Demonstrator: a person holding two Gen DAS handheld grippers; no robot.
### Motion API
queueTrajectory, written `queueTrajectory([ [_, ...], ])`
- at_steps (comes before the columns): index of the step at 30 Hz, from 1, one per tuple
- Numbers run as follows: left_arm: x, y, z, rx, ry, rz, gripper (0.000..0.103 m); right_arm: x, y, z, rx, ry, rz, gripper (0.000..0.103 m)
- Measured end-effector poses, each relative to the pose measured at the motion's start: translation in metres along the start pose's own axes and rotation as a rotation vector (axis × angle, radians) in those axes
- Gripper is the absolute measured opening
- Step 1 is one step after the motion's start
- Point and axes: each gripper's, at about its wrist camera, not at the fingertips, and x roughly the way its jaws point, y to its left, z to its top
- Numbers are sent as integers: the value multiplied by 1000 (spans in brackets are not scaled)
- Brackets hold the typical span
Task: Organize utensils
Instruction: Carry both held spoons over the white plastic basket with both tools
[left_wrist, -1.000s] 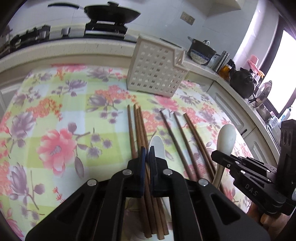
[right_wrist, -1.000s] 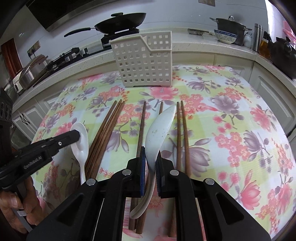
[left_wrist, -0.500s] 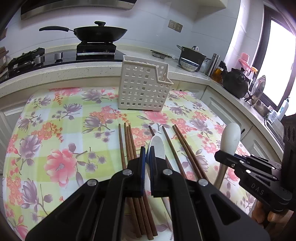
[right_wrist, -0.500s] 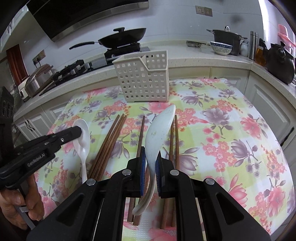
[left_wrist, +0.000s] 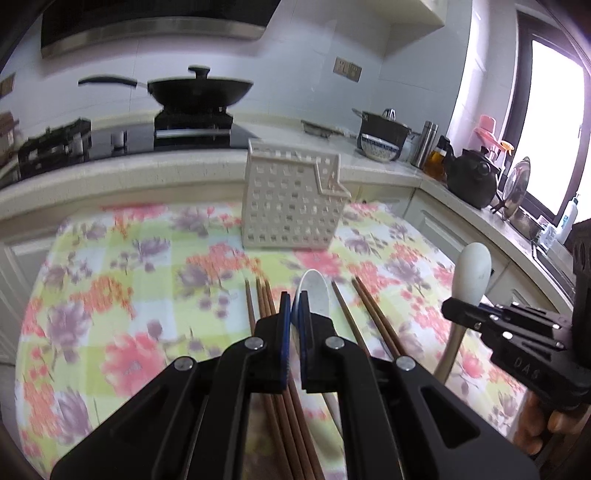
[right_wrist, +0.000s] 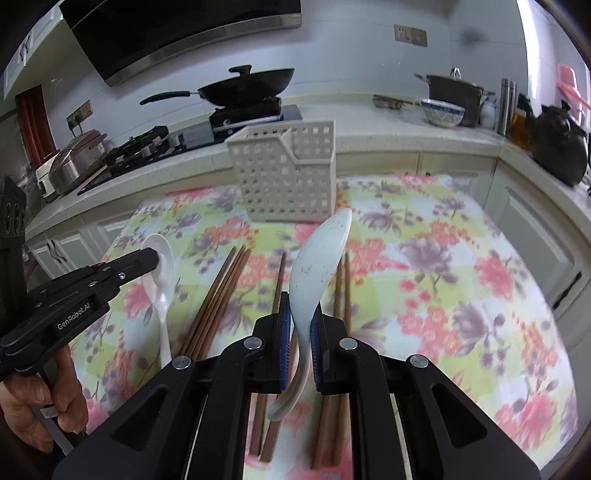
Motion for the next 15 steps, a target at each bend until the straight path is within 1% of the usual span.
queueTrajectory([
  [3, 2, 2, 16, 19, -54, 23, 4, 5, -7, 15, 4, -18, -21, 12],
  [6, 6, 3, 34, 23, -89, 42, 4, 13, -14, 33, 17, -38, -29, 12],
  [12, 21, 0, 81, 59, -194, 95, 4, 32, -15, 76, 11, -76, -38, 12],
  [15, 32, -2, 105, 76, -216, 114, 4, 40, -13, 100, -2, -89, -39, 12],
])
